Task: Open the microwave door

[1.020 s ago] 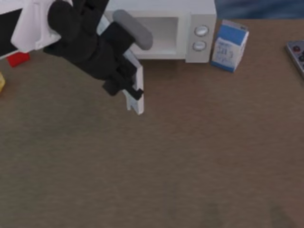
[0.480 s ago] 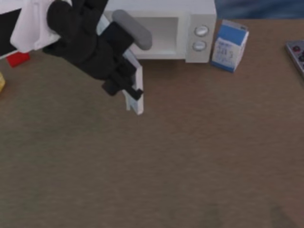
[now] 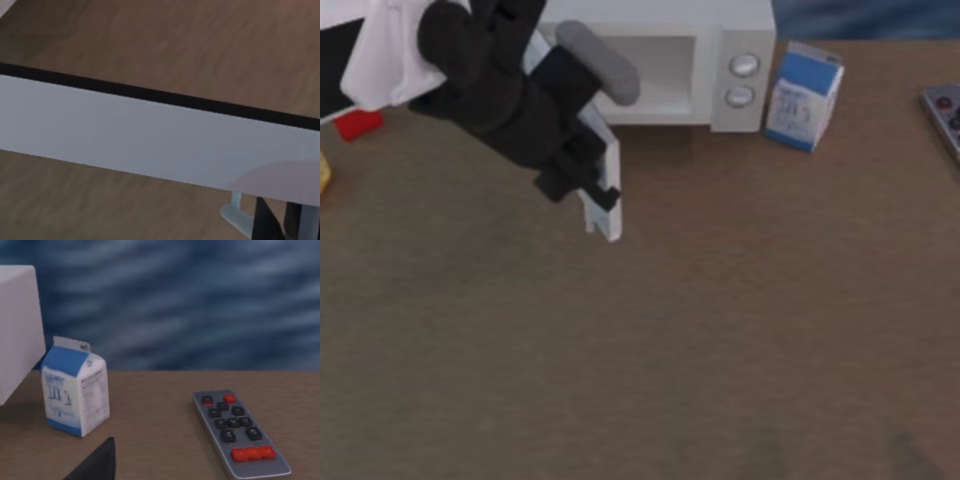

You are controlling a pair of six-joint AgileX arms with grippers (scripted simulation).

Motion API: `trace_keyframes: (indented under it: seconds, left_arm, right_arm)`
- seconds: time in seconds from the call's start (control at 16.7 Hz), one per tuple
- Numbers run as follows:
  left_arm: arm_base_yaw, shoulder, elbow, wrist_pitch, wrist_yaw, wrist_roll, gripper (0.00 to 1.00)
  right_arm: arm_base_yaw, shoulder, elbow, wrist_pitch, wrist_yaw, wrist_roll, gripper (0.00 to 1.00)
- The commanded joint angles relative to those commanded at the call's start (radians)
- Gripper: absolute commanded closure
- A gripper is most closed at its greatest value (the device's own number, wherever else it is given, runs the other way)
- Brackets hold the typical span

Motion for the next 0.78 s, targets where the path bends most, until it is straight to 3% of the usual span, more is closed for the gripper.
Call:
trace_keyframes:
  seconds: [0.36,0.78]
  left_arm:
    - [0.003,0.001,-0.004,-0.004,0.010,0.014,1.00]
    - [0.074,-0.020,-0.016,-0.054,0.089,0.189,1.00]
  right_arm:
    - [0.000,0.000,0.000,0.000,0.000,0.000,0.00]
    - [0.000,0.000,0.000,0.000,0.000,0.000,0.00]
